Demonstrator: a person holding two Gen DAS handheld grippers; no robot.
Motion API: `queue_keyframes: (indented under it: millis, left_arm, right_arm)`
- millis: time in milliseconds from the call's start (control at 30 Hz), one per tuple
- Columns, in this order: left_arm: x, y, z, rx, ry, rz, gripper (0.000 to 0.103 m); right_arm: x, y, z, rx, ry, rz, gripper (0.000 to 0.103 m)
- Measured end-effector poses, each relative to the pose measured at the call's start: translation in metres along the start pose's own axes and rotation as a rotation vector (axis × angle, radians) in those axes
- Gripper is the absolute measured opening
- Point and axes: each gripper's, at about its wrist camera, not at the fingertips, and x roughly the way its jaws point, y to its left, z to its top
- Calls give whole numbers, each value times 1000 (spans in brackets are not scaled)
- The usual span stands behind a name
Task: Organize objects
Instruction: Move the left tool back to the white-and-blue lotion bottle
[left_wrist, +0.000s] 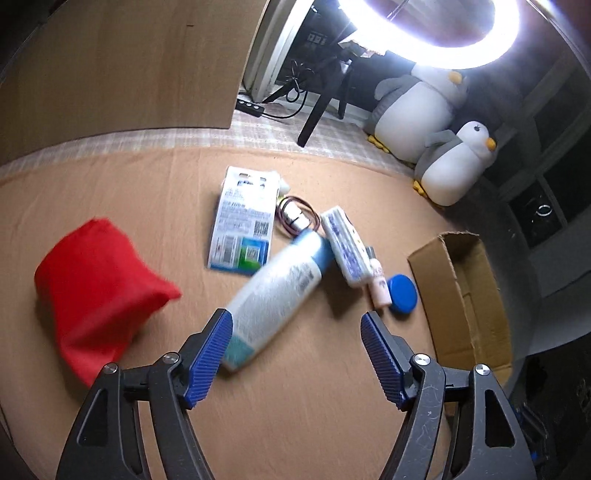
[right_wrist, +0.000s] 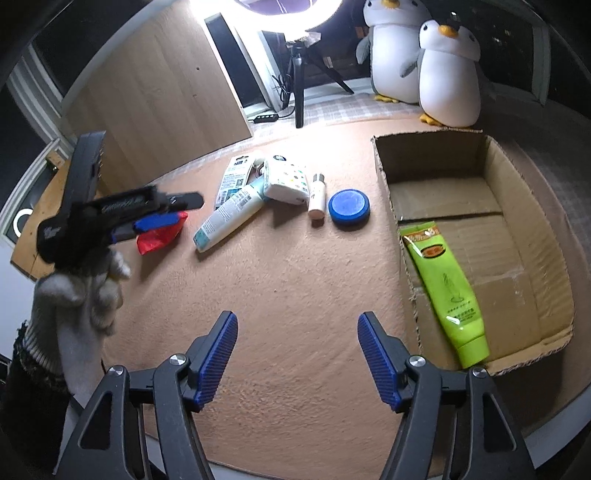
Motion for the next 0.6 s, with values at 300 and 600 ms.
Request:
queue_keyframes:
  millis: [300, 600]
  left_arm:
    - [53, -12, 25, 102, 70, 75, 75]
    - [80, -16, 23, 171, 108, 138, 74]
  right_arm:
    - [-5, -2, -7, 43, 3, -9, 64]
    - [-8, -13, -12, 73, 15, -26, 64]
